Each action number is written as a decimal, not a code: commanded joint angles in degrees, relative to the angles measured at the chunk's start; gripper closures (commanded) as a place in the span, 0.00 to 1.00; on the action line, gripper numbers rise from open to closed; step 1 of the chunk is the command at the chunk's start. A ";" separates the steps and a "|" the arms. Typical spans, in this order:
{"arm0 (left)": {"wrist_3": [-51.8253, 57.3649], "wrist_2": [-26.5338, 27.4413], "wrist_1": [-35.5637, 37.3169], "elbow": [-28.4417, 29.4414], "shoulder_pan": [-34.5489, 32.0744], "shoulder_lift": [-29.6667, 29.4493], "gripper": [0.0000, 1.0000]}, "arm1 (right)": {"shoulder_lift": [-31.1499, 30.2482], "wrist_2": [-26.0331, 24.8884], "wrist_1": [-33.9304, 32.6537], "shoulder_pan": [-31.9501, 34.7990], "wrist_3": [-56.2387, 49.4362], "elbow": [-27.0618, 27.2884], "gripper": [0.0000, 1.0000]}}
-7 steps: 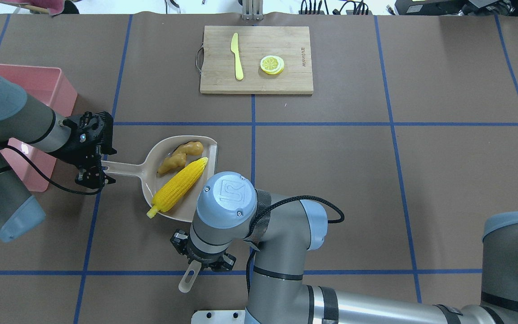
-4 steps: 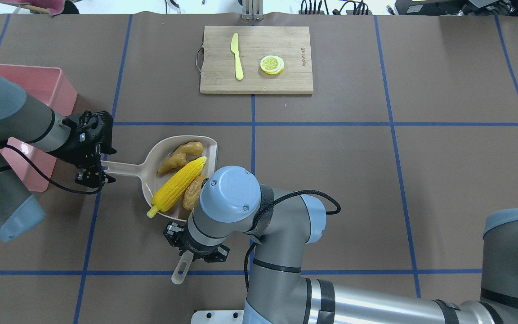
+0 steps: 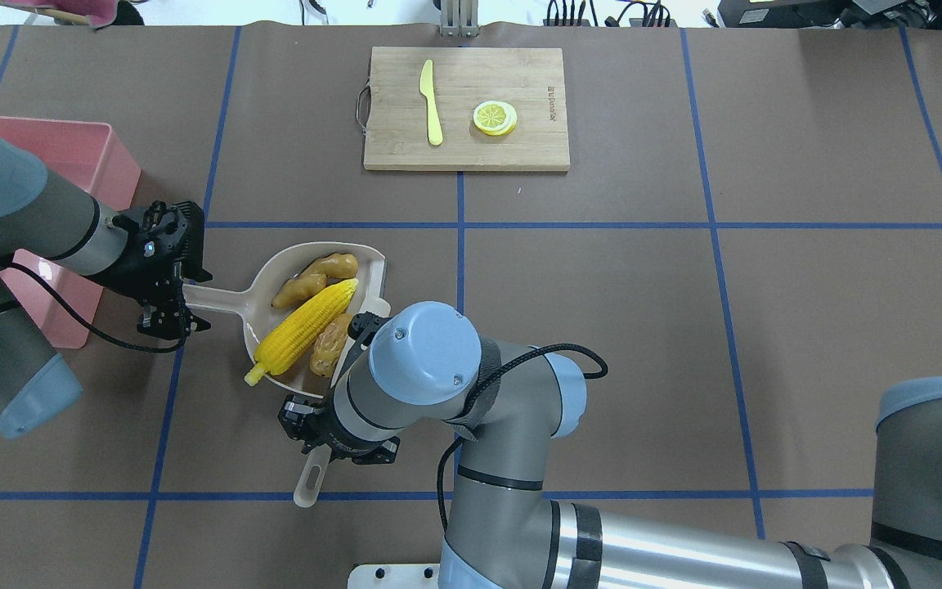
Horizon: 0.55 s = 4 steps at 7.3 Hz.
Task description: Sweep and dump trash into bin
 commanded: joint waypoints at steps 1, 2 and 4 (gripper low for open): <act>0.02 -0.04 -0.24 0.91 0.02 0.00 0.37 | 0.03 0.47 0.51 0.53 -0.65 0.55 1.00; 0.11 -0.04 -0.32 1.00 0.02 0.00 0.37 | -0.32 0.73 0.51 1.40 -0.39 2.82 1.00; -0.42 -0.13 -0.41 0.83 -0.24 0.00 0.69 | -2.51 6.16 -2.89 5.79 -0.12 10.37 1.00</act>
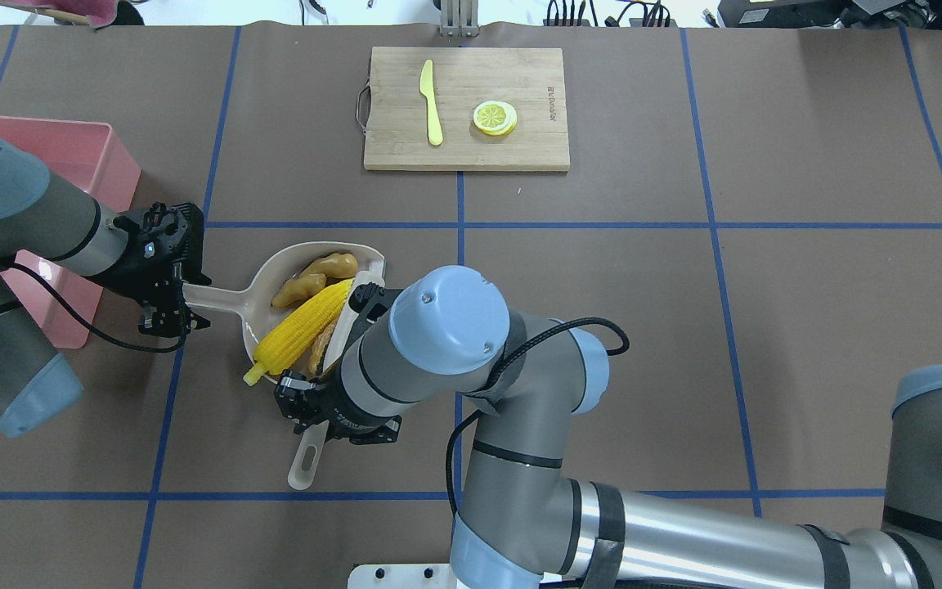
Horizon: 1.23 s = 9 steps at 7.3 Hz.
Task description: Sweep and dump trash into bin
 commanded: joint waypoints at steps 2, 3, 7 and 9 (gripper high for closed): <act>0.02 -0.15 -0.04 0.03 -0.16 0.00 0.96 | -4.22 4.45 -4.77 4.24 -0.23 8.81 1.00; 0.11 -0.15 -0.04 0.04 -0.16 0.00 0.99 | -6.68 4.81 -4.77 4.94 -0.41 11.79 1.00; 0.20 -0.15 -0.48 0.04 -0.16 0.09 1.00 | -11.88 4.73 -4.77 7.75 -0.85 14.46 1.00; -0.06 0.02 -0.74 0.21 -0.16 0.00 1.00 | -15.38 5.25 -6.43 6.71 -2.76 15.07 1.00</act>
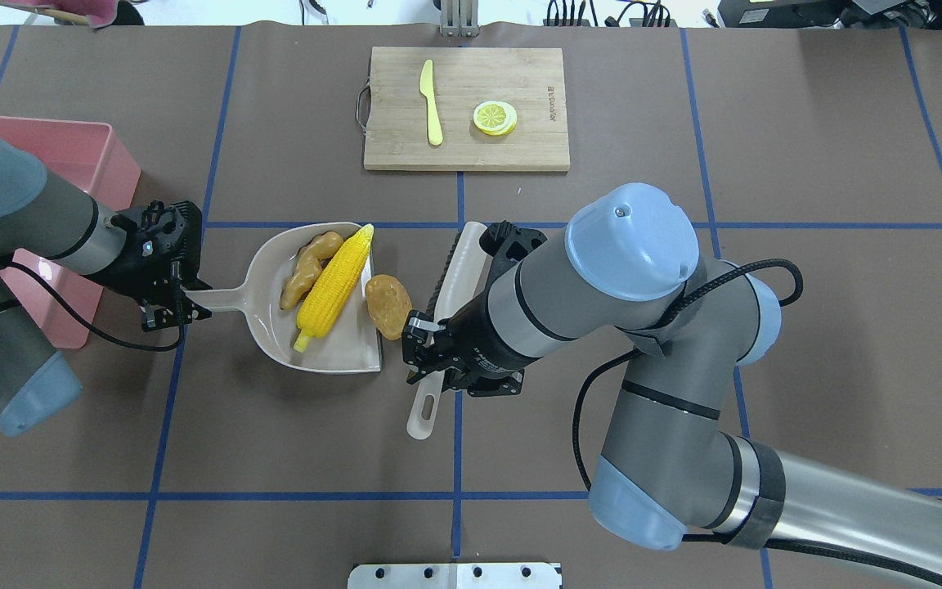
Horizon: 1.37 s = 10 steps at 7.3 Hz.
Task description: Sweep and dump trash into bin
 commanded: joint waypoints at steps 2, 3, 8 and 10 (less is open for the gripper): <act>-0.47 0.18 -0.20 0.06 -0.35 -0.06 1.00 | -2.71 0.35 -10.53 -0.61 -8.17 1.16 1.00; -0.56 0.27 -0.20 0.06 -0.35 -0.06 1.00 | -2.01 0.35 -15.19 -1.04 -12.39 0.29 1.00; -7.67 0.53 -0.11 -0.12 -0.35 -0.94 1.00 | 8.70 -0.17 -21.83 -5.18 -19.19 -12.43 1.00; -7.68 0.53 -0.11 -0.03 -0.35 -0.94 1.00 | 11.70 -0.53 -21.74 -5.53 -22.27 -16.41 1.00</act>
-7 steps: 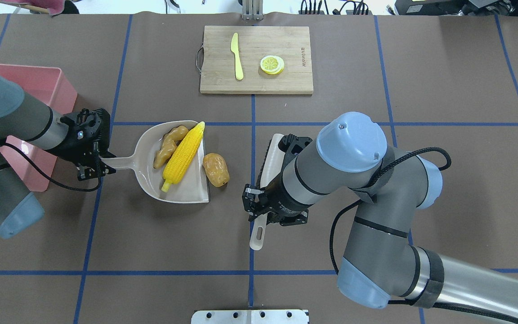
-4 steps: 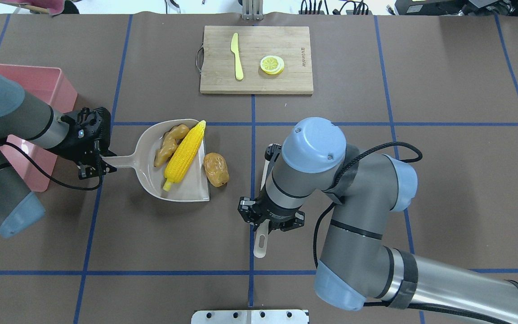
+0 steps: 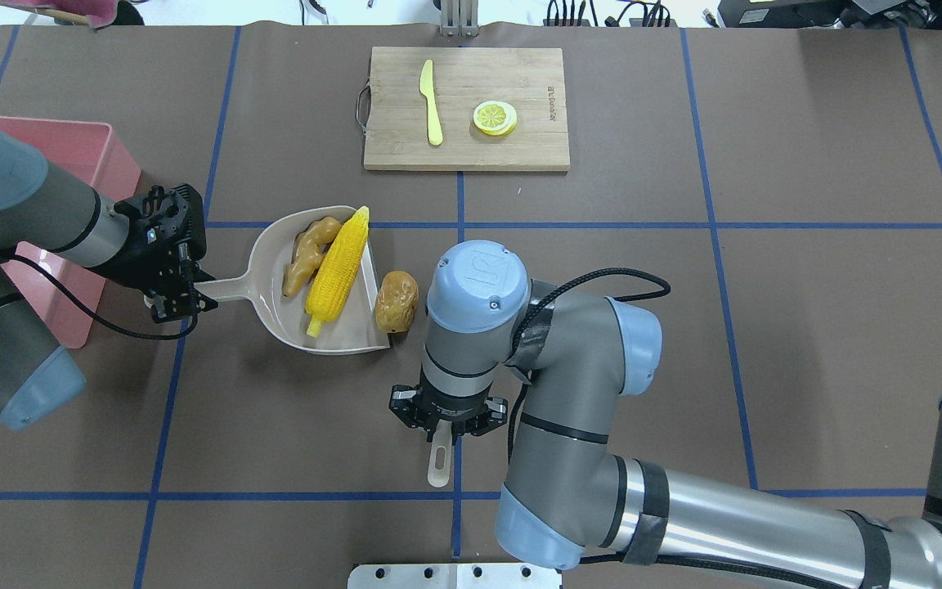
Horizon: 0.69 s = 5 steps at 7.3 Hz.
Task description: Sweep and dump trash into bin
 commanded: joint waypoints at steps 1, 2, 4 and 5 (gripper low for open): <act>-0.38 0.00 0.01 0.04 0.01 -0.03 1.00 | 2.65 -0.20 0.29 -0.81 -1.57 -2.41 1.00; -0.04 0.00 -0.08 0.04 0.10 -0.03 1.00 | 3.01 -0.11 0.56 -1.16 -1.75 -2.32 1.00; 0.32 0.09 -0.08 0.04 0.19 -0.12 1.00 | 4.15 -0.38 1.78 -2.12 -1.40 -2.41 1.00; 0.32 0.00 -0.17 0.04 0.19 -0.21 1.00 | 4.15 -0.72 4.31 -2.30 -1.40 -3.02 1.00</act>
